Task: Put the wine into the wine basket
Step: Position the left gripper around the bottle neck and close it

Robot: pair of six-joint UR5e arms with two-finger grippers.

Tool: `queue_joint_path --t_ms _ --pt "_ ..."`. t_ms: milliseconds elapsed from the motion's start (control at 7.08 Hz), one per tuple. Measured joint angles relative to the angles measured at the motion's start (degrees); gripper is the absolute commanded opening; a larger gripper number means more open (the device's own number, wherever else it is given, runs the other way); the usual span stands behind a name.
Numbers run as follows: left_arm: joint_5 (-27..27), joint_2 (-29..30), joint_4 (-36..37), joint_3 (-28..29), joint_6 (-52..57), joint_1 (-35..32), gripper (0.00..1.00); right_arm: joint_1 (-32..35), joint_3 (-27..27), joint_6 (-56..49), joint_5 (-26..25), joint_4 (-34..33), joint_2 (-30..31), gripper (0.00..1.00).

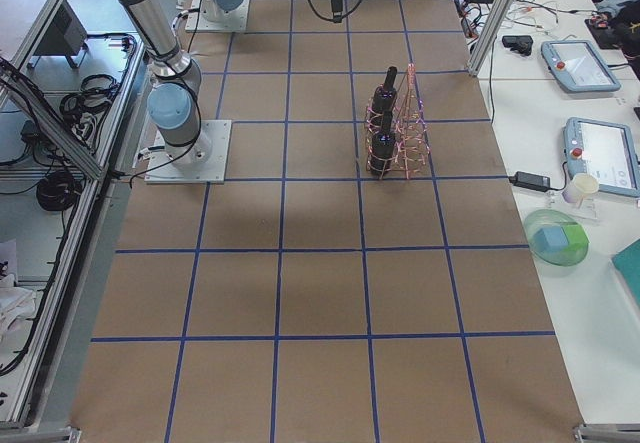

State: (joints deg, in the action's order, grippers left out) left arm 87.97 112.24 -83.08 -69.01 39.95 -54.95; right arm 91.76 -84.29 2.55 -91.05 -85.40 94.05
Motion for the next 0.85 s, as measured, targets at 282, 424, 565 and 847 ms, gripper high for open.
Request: queue_joint_path --t_ms 282,424,565,847 --pt "-2.7 3.4 1.8 0.6 -0.5 1.7 0.98 0.0 0.0 0.0 0.0 0.1 0.0 1.00" --pt "-2.9 4.5 2.6 0.6 -0.6 2.1 0.98 0.0 0.0 0.0 0.0 0.0 0.0 1.00" --pt "-2.9 5.3 3.2 0.6 -0.6 2.2 0.98 0.0 0.0 0.0 0.0 0.0 0.0 1.00" --pt "-2.7 5.9 3.5 0.1 -1.2 2.3 0.97 0.0 0.0 0.6 0.2 -0.1 0.0 1.00"
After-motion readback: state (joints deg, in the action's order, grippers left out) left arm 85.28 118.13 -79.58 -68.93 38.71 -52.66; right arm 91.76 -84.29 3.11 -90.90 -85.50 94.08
